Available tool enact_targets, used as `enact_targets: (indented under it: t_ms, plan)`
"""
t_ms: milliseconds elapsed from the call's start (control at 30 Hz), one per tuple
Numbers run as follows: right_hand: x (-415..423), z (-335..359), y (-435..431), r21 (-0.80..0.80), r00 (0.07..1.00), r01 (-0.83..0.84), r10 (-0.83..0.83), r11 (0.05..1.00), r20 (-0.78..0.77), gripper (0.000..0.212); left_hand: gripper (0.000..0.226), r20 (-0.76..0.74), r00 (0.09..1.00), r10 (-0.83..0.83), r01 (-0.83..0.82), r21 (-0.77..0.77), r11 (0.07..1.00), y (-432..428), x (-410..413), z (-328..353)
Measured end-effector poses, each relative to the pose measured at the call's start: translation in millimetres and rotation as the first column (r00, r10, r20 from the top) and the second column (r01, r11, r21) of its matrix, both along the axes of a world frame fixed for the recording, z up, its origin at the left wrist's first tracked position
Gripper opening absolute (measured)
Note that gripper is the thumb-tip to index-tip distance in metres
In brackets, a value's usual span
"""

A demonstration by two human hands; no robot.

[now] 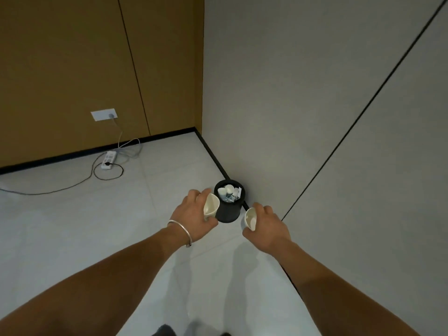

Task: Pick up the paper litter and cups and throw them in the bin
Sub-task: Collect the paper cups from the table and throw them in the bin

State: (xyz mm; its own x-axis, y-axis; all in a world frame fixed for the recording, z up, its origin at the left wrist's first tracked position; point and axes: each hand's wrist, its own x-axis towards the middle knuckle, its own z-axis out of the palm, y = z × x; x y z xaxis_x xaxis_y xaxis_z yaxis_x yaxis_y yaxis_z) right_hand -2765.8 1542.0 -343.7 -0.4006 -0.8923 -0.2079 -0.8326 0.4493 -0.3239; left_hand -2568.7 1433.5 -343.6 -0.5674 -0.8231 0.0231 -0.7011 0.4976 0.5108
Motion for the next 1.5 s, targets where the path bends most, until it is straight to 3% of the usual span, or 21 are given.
enact_targets:
  t_ms: [700,833,933,1233,1500]
  plan:
    - [-184,-113,-311,0.168,0.994,-0.102,0.095,0.981,0.046,0.079,0.085,0.195,0.98,-0.026,-0.03,0.275,0.961,-312,-168,-134]
    - [-221,-172,-367,0.174,0.983,-0.163,0.144,0.971,0.115,0.08,0.08,0.219,0.974,0.057,-0.127,0.322,0.938,-349,-197,-185]
    - [-249,-224,-407,0.159,0.974,-0.222,0.211,0.962,0.085,0.08,0.077,0.222,0.964,0.145,-0.22,0.363,0.905,-367,-223,-232]
    - [-279,-417,-480,0.199,0.954,-0.293,0.273,0.935,0.121,0.081,0.078,0.11,0.941,0.32,-0.336,0.406,0.85,-400,-294,-412]
    - [-283,-542,-496,0.197,0.925,-0.38,0.376,0.904,0.059,0.082,0.081,0.114,0.97,0.214,-0.242,0.437,0.866,-415,-327,-538]
